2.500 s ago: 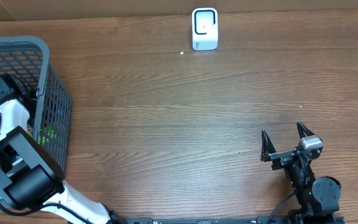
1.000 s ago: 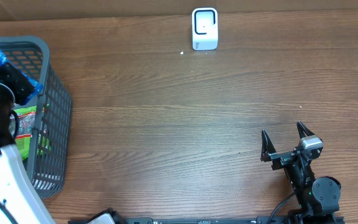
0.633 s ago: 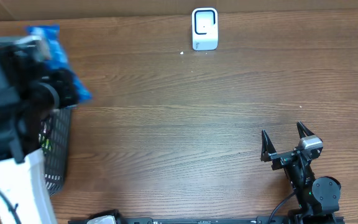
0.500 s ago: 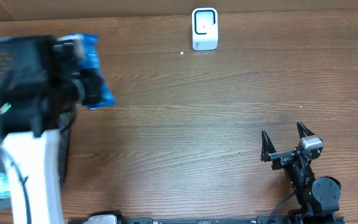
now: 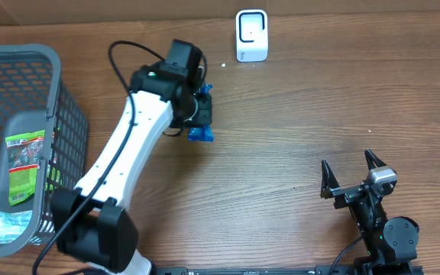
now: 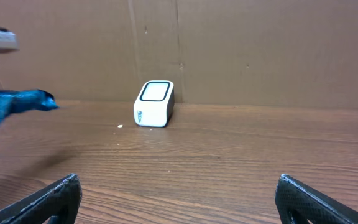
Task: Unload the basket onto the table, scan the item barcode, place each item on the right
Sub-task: 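Carry the blue bar out of the basket toward the scanner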
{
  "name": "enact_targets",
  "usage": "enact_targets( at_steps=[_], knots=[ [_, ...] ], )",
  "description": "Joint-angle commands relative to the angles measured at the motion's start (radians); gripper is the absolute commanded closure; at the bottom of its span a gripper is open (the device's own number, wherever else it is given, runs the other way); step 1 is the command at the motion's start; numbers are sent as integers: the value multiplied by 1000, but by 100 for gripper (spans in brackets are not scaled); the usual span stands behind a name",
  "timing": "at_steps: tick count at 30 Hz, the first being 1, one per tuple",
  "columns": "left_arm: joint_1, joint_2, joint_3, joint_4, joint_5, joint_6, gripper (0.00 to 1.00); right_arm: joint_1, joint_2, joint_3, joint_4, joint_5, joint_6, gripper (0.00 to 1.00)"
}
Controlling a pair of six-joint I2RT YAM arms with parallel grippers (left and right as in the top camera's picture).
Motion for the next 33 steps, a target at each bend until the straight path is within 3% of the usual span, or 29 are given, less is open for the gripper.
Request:
enact_targets(
  at_steps=[1, 14, 16, 19, 22, 28, 33],
  knots=[
    [-27, 67, -15, 58, -61, -95, 96, 5, -9, -10, 5, 1, 2, 0],
    [-50, 273, -36, 126, -31, -104, 96, 5, -9, -10, 5, 1, 2, 0],
    [-50, 273, -35, 126, -31, -101, 89, 5, -9, -10, 5, 1, 2, 0],
    [-50, 273, -25, 120, -31, -100, 65, 5, -9, -10, 5, 1, 2, 0],
    [-47, 273, 13, 79, -31, -83, 53, 5, -9, -10, 5, 1, 2, 0],
    [-47, 272, 199, -79, -50, -51, 50, 5, -9, -10, 5, 1, 2, 0],
    [-45, 249, 458, -245, -55, -11, 47, 5, -9, -10, 5, 1, 2, 0]
  ],
)
